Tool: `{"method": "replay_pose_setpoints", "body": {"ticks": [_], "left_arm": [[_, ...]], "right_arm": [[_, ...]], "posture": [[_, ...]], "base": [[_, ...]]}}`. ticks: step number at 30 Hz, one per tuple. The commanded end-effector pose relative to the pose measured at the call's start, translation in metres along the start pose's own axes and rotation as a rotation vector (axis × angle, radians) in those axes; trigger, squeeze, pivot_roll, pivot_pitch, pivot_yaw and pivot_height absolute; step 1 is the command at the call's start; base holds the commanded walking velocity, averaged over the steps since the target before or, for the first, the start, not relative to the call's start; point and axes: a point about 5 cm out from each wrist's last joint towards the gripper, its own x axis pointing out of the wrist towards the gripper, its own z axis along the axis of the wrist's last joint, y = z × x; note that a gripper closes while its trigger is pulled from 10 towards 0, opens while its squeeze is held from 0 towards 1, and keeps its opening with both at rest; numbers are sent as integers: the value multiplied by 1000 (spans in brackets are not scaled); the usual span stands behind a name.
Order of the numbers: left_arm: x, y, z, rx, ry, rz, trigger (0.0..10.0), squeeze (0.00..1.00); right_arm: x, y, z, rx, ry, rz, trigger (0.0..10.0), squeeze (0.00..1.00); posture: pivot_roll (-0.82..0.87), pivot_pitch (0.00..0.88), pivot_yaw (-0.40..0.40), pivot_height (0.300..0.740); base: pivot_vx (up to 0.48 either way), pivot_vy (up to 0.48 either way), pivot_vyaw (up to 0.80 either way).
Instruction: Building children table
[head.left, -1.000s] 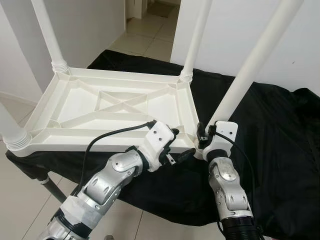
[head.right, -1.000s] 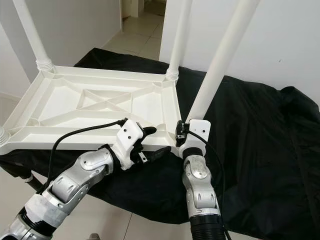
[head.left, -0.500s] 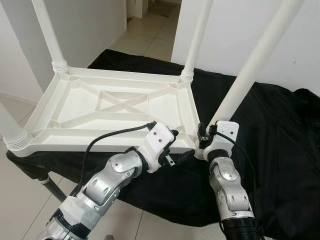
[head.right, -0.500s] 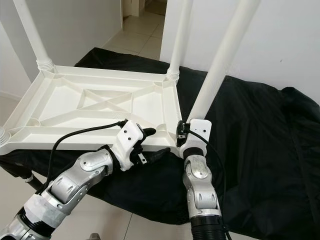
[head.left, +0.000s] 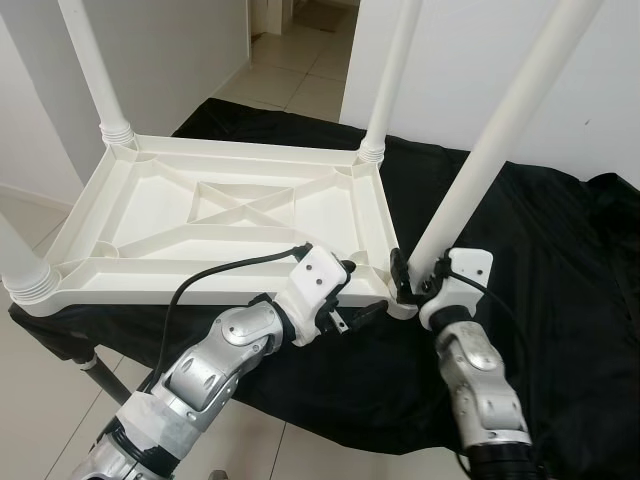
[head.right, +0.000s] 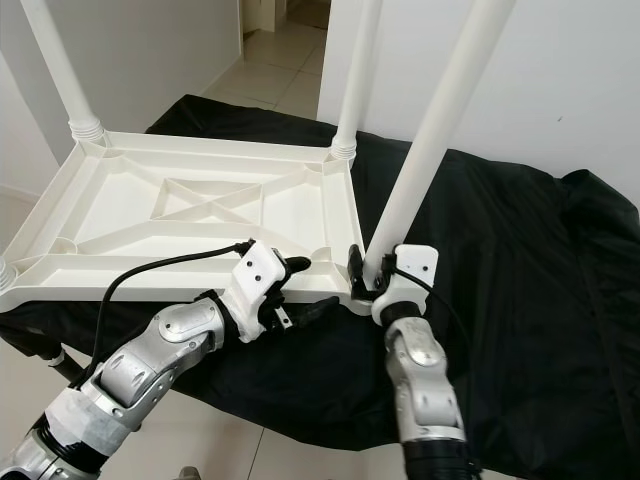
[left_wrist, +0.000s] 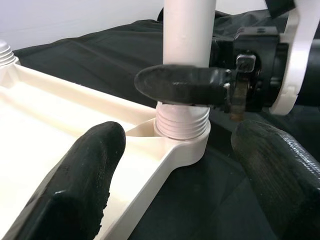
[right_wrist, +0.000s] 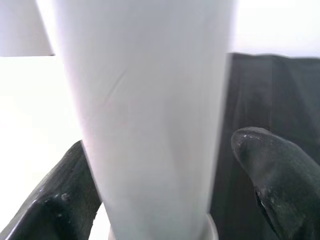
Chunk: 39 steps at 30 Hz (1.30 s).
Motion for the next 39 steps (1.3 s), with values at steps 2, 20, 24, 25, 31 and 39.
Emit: {"method": "replay_pose_setpoints", "body": {"ticks": [2, 20, 24, 25, 31, 39], "left_arm": [[1, -10, 1, 22, 3, -154, 10000, 0], [4, -7, 0, 67, 3, -107, 10000, 0], [5, -9, 1, 58, -7, -97, 10000, 0], [5, -9, 1, 55, -6, -96, 10000, 0], [7, -9, -5, 25, 46, -89, 10000, 0], [8, -11, -8, -5, 73, -80, 10000, 0]], "right_arm": [[0, -2, -1, -16, 2, 109, 10000, 0], [18, -14, 1, -118, 35, 333, 10000, 0], [22, -14, -5, -134, 64, 389, 10000, 0], [23, -15, -5, -136, 65, 396, 10000, 0], [31, -20, -3, -148, 50, 402, 10000, 0], [31, -25, -4, -151, 42, 407, 0, 0]], "posture": [[-23, 0, -67, 740], [-15, 0, -64, 740], [-14, 0, -65, 740], [-14, 0, -65, 740], [-9, 0, -71, 740], [-7, 0, -72, 740]], "base": [[0, 0, 0], [0, 0, 0], [0, 0, 0], [0, 0, 0], [0, 0, 0], [0, 0, 0]]}}
